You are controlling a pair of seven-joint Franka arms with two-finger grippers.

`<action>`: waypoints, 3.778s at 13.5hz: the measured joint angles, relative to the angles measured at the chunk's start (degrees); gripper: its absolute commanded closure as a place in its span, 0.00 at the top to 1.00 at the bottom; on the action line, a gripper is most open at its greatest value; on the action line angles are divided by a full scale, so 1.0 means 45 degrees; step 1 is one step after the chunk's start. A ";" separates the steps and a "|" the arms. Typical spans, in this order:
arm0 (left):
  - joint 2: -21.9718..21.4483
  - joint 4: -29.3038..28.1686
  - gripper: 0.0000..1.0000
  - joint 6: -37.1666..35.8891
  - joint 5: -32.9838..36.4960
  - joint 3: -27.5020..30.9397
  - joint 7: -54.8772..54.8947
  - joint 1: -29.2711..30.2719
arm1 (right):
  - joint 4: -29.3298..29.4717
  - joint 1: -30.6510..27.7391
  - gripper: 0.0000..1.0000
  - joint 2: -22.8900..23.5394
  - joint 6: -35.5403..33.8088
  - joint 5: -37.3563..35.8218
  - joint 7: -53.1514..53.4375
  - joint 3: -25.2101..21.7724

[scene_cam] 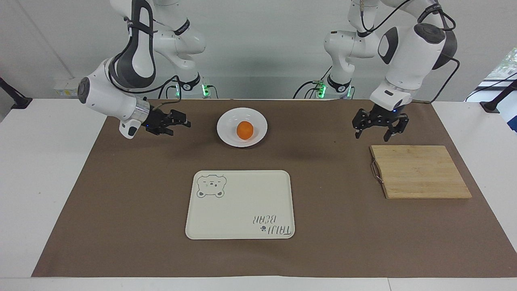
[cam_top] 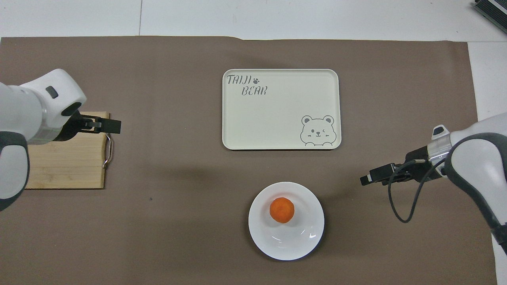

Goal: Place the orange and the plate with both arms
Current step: 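Withdraw the left gripper while the right gripper reaches toward the plate, then grip the plate rim nearest the right gripper with the right gripper, then move the plate with the right gripper onto the bear tray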

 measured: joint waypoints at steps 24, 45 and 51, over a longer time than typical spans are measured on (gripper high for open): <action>0.0139 0.2563 1.00 -0.3209 0.0086 -0.0005 0.1417 0.1523 | -0.5331 0.2713 1.00 -0.0377 0.3193 0.5115 -0.0403 0.0041; 0.0320 0.5303 1.00 -0.7011 0.0715 -0.0179 0.1653 0.1576 | -0.3736 0.2230 0.00 0.0423 0.3070 0.6293 -0.2284 -0.0043; 0.0320 0.5303 1.00 -0.7011 0.0715 -0.0179 0.1653 0.1576 | -0.0913 0.2201 0.00 0.1868 0.3170 0.7923 -0.2327 -0.0040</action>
